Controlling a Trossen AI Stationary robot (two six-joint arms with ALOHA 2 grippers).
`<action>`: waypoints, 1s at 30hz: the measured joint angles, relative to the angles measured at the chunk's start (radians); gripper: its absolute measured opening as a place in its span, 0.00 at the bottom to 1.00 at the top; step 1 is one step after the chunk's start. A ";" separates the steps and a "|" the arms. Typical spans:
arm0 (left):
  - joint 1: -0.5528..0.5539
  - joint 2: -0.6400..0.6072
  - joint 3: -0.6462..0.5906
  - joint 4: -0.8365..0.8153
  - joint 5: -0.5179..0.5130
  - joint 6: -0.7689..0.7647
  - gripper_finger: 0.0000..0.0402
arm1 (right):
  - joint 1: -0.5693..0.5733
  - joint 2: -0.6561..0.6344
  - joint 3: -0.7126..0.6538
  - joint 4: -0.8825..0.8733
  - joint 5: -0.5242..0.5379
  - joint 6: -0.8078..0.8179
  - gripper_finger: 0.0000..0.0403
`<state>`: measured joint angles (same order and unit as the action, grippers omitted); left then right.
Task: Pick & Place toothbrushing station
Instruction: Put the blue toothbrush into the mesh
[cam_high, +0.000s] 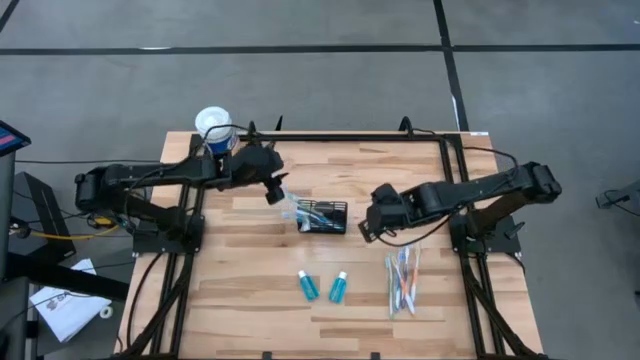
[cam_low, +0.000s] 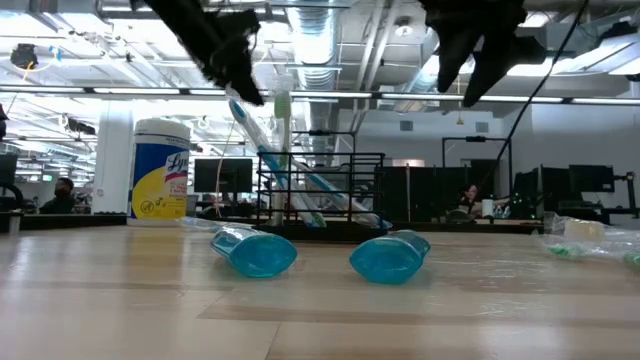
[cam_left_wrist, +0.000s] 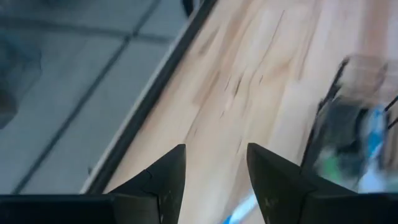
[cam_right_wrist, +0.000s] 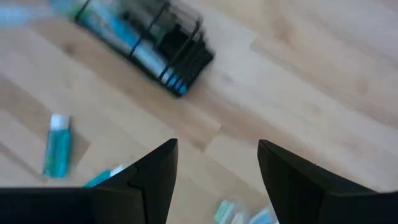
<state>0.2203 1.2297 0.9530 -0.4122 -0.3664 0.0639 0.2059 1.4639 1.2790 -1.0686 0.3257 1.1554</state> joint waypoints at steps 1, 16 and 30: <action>0.024 0.000 -0.001 -0.028 0.018 -0.004 0.41 | -0.006 -0.006 0.000 -0.006 0.012 -0.006 0.53; 0.311 0.072 -0.101 -0.100 0.480 -0.337 0.41 | -0.038 0.011 0.000 0.010 0.012 -0.069 0.53; 0.348 0.142 -0.132 -0.063 0.437 -0.346 0.42 | -0.052 0.014 0.000 0.094 0.011 -0.132 0.53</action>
<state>0.5687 1.3718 0.8207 -0.4751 0.0706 -0.2818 0.1539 1.4780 1.2793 -0.9743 0.3367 1.0235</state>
